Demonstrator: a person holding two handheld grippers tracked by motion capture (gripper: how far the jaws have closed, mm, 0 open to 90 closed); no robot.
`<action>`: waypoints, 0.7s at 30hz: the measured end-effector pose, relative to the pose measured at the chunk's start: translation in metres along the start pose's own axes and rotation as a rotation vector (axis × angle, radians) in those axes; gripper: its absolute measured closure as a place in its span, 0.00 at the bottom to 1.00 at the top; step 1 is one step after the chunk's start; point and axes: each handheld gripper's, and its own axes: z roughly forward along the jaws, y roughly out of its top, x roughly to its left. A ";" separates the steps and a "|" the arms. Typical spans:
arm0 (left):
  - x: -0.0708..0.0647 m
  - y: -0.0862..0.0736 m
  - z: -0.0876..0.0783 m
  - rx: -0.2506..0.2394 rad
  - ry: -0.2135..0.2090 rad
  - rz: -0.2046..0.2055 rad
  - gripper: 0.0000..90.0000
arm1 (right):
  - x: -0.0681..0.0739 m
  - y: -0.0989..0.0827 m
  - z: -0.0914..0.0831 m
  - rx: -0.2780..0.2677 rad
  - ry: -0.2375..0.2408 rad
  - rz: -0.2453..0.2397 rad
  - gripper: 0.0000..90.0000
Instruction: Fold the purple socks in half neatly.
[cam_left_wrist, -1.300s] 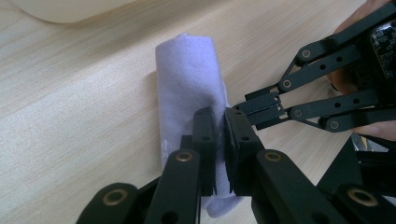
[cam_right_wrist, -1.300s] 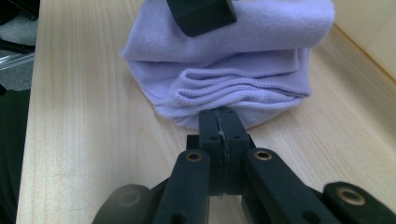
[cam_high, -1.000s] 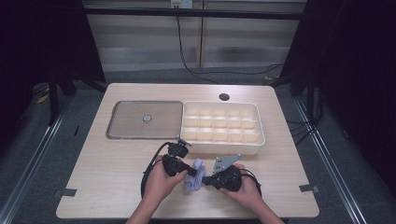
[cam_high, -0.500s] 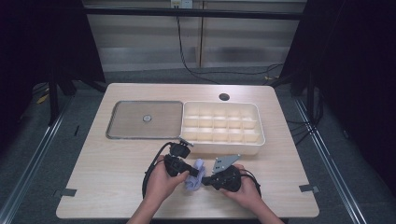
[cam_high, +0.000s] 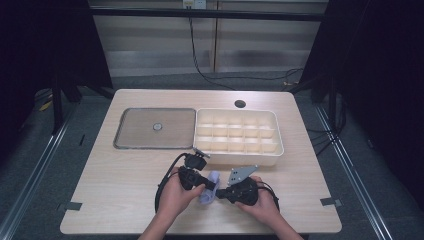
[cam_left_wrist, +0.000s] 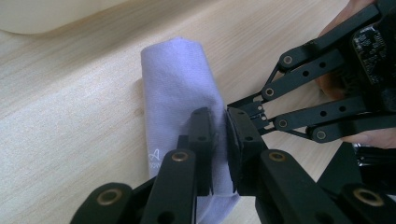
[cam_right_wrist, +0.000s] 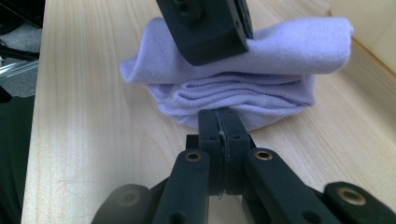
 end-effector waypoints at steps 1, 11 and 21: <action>0.000 0.000 0.001 -0.001 0.000 -0.002 0.90 | 0.000 0.000 0.000 0.000 0.000 0.001 1.00; 0.002 -0.001 0.003 0.000 0.004 -0.005 0.90 | -0.004 -0.002 -0.005 0.014 -0.007 0.026 1.00; -0.002 0.000 0.005 -0.005 0.013 0.005 0.90 | -0.005 -0.002 -0.004 0.005 0.003 0.037 1.00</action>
